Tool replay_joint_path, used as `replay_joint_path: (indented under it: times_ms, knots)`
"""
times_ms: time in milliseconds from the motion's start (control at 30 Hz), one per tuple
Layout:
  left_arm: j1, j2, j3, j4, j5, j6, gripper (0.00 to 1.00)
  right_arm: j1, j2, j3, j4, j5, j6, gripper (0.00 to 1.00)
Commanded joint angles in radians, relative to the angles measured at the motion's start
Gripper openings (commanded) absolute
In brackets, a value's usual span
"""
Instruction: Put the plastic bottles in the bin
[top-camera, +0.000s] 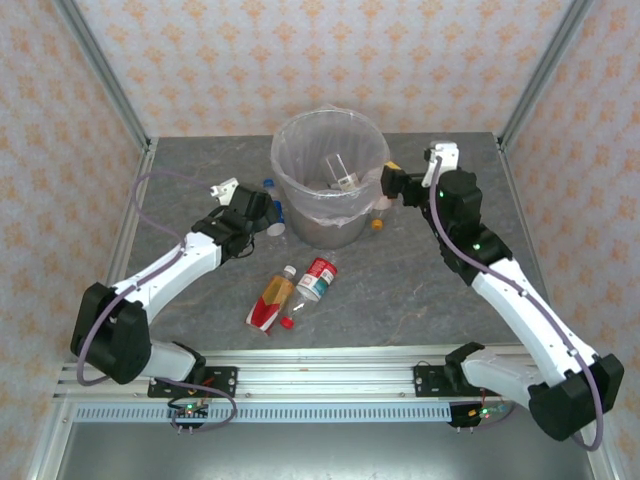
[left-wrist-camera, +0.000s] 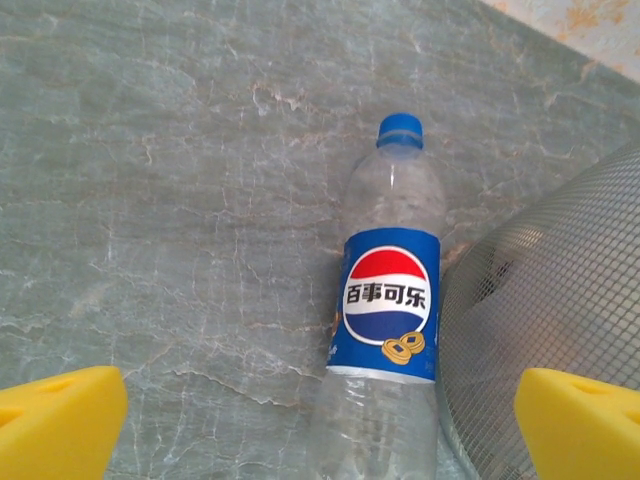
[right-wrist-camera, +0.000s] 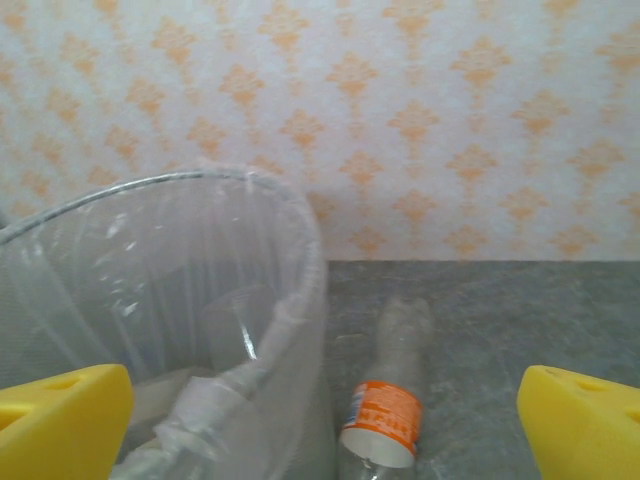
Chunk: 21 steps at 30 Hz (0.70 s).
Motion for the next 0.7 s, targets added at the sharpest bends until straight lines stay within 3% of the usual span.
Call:
replay_joint_path:
  times_ms: [0,267,400,567,667]
  knots:
    - [0.007,0.033,0.046,-0.041,0.034,-0.004,1.0,-0.001,-0.054,-0.067,0.046,0.153,0.063,0.99]
    - [0.016,0.128,0.141,-0.149,0.196,0.178,1.0,-0.017,-0.115,-0.213,0.13,0.334,0.162,0.99]
    - [0.037,0.169,0.14,-0.143,0.265,0.176,1.0,-0.034,-0.127,-0.248,0.173,0.346,0.189,0.99]
    - [0.085,0.203,0.139,-0.134,0.275,0.129,1.0,-0.042,-0.138,-0.24,0.136,0.345,0.175,0.99]
    - [0.127,0.239,0.142,-0.104,0.375,0.149,1.0,-0.046,-0.153,-0.248,0.129,0.345,0.177,0.99]
